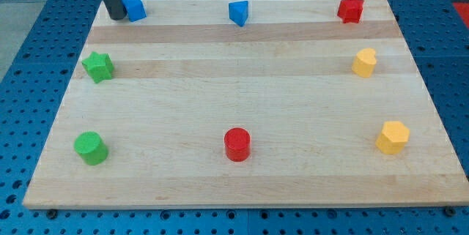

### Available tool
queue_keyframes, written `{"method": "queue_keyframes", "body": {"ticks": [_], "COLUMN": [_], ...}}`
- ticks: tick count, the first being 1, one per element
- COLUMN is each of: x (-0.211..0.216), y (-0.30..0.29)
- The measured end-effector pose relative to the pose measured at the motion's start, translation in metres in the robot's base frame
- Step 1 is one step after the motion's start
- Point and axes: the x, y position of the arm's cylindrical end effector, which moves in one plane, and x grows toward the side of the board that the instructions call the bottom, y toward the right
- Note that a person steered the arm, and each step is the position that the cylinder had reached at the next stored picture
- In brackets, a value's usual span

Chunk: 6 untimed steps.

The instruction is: Move the blue cube towards the blue triangle

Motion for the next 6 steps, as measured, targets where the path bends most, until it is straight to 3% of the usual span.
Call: {"method": "queue_keyframes", "body": {"ticks": [2,3,5,6], "x": [-0.013,-0.042,-0.041,-0.024], "y": [-0.033,-0.031,-0.026,0.007]}}
